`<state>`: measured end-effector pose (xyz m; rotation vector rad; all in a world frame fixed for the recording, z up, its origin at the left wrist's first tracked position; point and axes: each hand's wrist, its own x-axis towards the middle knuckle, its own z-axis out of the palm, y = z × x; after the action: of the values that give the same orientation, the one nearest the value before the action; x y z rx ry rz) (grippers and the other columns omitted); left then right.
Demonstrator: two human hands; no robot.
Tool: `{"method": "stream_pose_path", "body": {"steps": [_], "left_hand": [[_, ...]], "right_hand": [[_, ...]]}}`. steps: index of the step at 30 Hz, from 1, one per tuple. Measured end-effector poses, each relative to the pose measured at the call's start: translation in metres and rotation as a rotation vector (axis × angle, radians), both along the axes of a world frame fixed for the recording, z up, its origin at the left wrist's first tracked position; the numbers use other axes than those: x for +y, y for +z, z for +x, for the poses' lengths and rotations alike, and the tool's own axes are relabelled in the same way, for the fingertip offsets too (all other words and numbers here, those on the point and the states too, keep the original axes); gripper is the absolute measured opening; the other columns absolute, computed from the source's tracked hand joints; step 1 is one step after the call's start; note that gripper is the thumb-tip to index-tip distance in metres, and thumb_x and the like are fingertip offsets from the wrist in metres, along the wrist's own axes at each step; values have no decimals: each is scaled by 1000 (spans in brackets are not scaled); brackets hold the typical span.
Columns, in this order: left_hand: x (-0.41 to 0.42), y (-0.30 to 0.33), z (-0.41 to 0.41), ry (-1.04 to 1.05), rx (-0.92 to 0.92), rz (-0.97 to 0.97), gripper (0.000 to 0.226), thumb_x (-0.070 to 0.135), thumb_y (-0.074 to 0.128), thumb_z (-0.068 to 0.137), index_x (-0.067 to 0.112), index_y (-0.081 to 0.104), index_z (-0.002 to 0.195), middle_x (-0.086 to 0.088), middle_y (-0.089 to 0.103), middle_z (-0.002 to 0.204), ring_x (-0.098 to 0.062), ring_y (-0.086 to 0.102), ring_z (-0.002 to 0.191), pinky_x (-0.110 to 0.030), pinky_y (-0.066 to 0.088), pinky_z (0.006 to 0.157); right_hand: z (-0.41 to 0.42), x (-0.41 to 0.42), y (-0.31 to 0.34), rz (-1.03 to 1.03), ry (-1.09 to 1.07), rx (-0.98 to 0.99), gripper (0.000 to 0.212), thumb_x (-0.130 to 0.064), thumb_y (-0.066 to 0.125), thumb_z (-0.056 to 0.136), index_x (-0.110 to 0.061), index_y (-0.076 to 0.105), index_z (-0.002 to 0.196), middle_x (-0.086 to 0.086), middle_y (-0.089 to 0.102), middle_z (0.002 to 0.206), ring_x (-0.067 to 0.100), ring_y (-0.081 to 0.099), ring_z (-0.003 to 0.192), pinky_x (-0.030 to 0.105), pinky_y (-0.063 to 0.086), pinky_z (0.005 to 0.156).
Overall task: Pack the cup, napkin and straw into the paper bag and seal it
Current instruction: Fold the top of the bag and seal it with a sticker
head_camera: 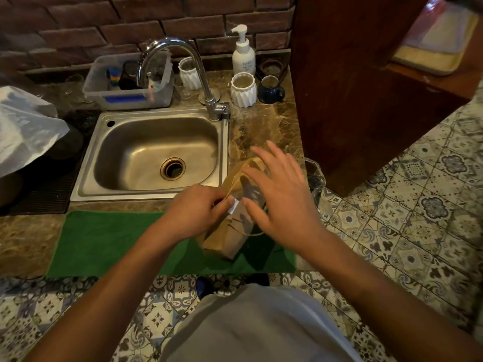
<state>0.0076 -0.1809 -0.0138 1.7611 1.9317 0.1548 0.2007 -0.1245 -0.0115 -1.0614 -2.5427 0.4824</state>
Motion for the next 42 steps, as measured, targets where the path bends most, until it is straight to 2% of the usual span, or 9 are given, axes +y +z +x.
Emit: {"method": "stream_pose_path", "body": {"steps": [3,8,12,14,19,26,30,38,42], "left_hand": [[6,12,-5,-139,238,28,28,48,45,102,29,64,92,2,67,81,-23,62,75,-35,48,62],[7,16,-15,-199,307,178,24,47,52,99,28,66,95,4,70,85,-23,65,79,-35,53,64],[1,2,-19,-39,158,245,39,62,51,90,27,69,86,8,69,74,-17,64,70,-39,55,64],[-4,-7,-25,80,42,198,40,66,58,84,29,71,83,10,70,74,-12,64,70,-41,56,66],[-20,-24,-37,449,-392,112,19,41,84,75,25,78,81,6,76,80,-15,70,81,-50,60,76],[-23,-26,-29,428,-464,195,10,32,85,77,26,81,84,8,78,80,-9,72,78,-42,61,76],[-21,-23,-24,308,-384,239,12,36,83,79,28,81,87,10,77,78,-11,71,75,-44,58,72],[-23,-23,-31,348,-441,220,13,38,83,77,29,81,86,11,78,81,-7,72,80,-43,60,77],[-22,-25,-32,400,-571,203,13,37,83,73,31,79,84,13,78,80,-1,71,78,-27,59,71]], "right_hand": [[-5,19,8,62,153,-155,54,-50,63,92,-29,56,141,4,30,167,30,11,158,61,9,125],[-17,25,7,23,160,-204,29,-49,64,92,-31,73,113,-8,71,122,20,51,129,47,26,115],[-17,24,-9,-8,104,-122,24,-47,65,92,-29,74,104,-7,72,101,18,53,102,35,34,85],[-15,23,-17,-100,87,-87,24,-48,65,92,-30,74,104,-8,72,99,18,53,100,35,34,83],[-8,19,-33,-269,35,-5,24,-46,67,92,-25,75,101,-7,70,95,17,55,95,35,35,76],[-28,30,-16,-185,168,-245,53,-62,64,87,-34,62,131,-7,60,127,18,49,118,40,43,95],[-41,27,-14,-116,229,-235,34,-55,66,89,-31,73,113,-8,64,115,17,47,111,37,37,88],[-16,44,-28,-261,221,-119,30,-54,73,85,-29,79,101,-13,72,109,14,49,108,40,42,93],[-7,47,-35,-313,218,-35,33,-54,71,82,-27,81,99,-10,75,105,18,58,110,45,49,94]]}}
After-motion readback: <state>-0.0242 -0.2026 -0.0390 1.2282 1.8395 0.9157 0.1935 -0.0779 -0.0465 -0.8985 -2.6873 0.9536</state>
